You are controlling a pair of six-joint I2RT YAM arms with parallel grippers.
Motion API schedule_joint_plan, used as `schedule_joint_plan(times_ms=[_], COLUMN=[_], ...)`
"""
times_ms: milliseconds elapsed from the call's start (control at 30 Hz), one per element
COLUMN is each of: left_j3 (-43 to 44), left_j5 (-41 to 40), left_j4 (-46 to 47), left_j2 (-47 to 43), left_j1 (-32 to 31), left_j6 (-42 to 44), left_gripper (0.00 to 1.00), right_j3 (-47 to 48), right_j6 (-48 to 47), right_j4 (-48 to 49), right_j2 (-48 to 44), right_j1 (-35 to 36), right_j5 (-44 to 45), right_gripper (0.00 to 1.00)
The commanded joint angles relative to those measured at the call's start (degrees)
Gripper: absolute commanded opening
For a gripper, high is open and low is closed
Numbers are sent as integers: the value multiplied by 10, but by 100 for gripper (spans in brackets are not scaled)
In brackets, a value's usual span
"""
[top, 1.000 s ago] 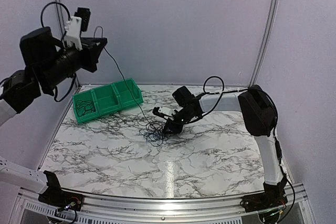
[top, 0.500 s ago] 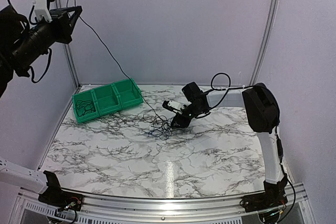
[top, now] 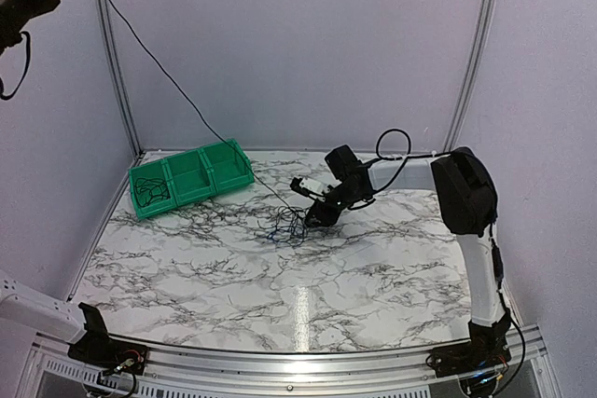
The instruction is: Untangle the cables
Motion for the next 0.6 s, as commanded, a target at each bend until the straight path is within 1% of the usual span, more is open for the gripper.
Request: schedule_joint_plan(times_ms=[0, 33, 100, 167, 200, 333, 567], left_j3=[-31, -21, 50, 54, 69, 80, 67], left_j5=[-7, -9, -22, -61, -64, -53, -80], left_j4=[25, 27, 44, 138, 152, 158, 155], left_j2=[1, 3, 24, 16, 17, 16, 7], left_j1=[1, 1, -4, -43, -47, -48, -47], left_j6=[-10, -4, 41, 123, 132, 136, 149], left_gripper=[0, 0, 0, 0, 0, 0, 0], right_j3=[-11, -11, -10, -8, -6, -6, -8], right_j6=[3, 3, 4, 6, 6, 9, 37], right_j4=[-34, -34, -35, -35, -35, -37, -20], right_j2=[2, 3, 3, 3, 3, -1, -1], right_j1=[-16, -17, -20, -24, -27, -41, -79], right_j5=[42, 45, 47, 52, 55, 82, 174], right_gripper=[36, 36, 36, 36, 36, 36, 36])
